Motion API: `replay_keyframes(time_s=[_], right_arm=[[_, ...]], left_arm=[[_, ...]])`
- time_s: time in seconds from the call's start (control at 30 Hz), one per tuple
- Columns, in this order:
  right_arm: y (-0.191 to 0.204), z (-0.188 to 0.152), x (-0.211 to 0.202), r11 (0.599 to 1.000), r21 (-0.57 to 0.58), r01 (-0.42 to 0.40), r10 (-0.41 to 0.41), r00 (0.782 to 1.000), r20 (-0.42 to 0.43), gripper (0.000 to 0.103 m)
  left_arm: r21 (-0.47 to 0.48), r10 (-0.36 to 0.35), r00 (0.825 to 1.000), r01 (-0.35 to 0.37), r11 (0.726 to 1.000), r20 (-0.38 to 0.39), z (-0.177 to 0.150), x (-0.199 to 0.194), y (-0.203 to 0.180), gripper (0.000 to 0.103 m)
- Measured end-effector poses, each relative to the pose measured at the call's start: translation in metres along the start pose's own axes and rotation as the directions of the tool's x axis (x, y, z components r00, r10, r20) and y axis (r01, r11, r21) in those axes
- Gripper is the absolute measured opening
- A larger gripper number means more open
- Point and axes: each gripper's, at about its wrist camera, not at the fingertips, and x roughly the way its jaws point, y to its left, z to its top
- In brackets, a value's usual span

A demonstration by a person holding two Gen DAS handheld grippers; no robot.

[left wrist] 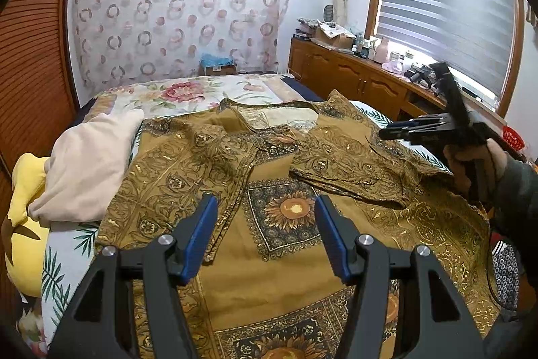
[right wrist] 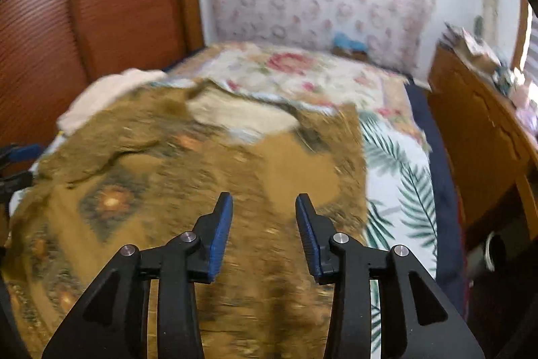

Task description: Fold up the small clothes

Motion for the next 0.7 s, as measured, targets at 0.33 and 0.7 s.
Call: replay_keyframes(time_s=[0.33, 0.7], right_arm=[[0.001, -0.007, 0.050, 1.000, 0.006, -0.022, 0.022, 0.995, -0.102, 0.039], [0.012, -0.013, 0.044, 0.996, -0.087, 0.002, -0.009, 0.997, -0.082, 0.000]], left_arm=[[-0.001, 0.000, 1.000, 0.000, 1.000, -0.007, -0.001, 0.001, 0.000, 0.059], [-0.016, 0.004, 1.000, -0.005, 1.000, -0.012, -0.004, 0.004, 0.006, 0.059]])
